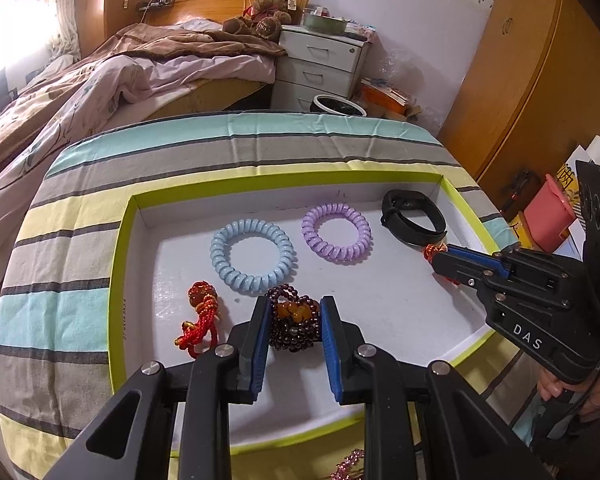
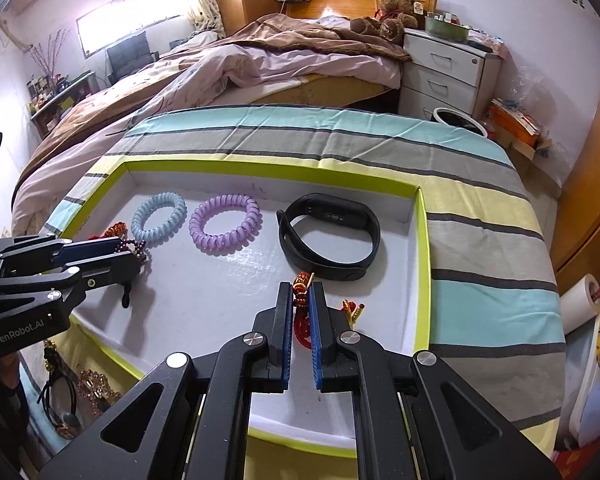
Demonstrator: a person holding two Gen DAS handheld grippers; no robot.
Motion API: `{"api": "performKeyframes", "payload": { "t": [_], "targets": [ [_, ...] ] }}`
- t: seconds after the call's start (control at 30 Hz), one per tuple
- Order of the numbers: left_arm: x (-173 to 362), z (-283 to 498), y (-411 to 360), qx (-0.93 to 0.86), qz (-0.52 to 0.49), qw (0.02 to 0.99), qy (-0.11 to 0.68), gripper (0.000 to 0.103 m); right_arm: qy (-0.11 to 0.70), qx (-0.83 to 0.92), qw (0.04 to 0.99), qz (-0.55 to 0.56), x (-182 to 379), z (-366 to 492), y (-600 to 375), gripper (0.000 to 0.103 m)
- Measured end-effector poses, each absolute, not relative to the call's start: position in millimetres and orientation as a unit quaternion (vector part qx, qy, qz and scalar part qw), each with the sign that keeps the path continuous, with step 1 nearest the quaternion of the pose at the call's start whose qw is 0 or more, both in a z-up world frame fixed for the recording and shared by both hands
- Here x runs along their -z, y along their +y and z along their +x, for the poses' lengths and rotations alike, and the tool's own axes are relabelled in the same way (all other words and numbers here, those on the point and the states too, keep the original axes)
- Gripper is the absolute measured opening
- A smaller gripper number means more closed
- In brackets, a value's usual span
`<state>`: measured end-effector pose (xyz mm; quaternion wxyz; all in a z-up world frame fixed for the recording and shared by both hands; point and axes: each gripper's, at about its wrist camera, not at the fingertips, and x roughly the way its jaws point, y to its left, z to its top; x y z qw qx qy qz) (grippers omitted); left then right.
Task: Organize jewelry
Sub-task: 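Lift and carry both beaded bracelets into the lime-green box with both tools, then open both tools to drop the beaded bracelets in the box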
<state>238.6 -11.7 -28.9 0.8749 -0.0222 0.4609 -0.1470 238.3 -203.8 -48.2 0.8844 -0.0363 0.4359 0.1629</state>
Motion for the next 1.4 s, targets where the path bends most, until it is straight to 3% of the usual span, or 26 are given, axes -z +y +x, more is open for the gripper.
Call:
{"api": "performKeyframes", "payload": {
  "t": [0.3,0.53,0.63,0.67,0.73,1.17,1.4],
  "targets": [
    [29.7,239.4,-11.9,0.146,-0.021,0.873,0.464,0.027,0.438,-0.169,0.882,-0.034,47.7,239.4,-201.1,0.009],
    [29.1,237.1,-11.1,0.146,-0.021,0.874,0.463,0.033,0.440,-0.168,0.881,-0.032,48.7,240.2,-201.6,0.016],
    [27.6,236.3,-12.0,0.149,-0.022,0.876,0.459,0.044,0.438,-0.168,0.883,-0.030,47.9,240.0,-202.4,0.027],
    [27.0,236.1,-11.7,0.147,-0.022,0.876,0.458,0.044,0.437,-0.168,0.883,-0.028,47.6,239.6,-202.8,0.034],
    [24.9,234.5,-11.6,0.146,-0.023,0.877,0.457,0.044,0.435,-0.170,0.884,-0.026,46.0,238.3,-203.5,0.037],
    [0.9,201.5,-0.2,0.145,-0.031,0.887,0.436,0.045,0.408,-0.170,0.897,-0.007,27.2,210.5,-207.7,0.037],
    [-6.8,168.8,21.8,0.131,-0.049,0.894,0.427,0.052,0.392,-0.185,0.901,0.009,18.4,177.8,-209.4,0.038]
  ]
}}
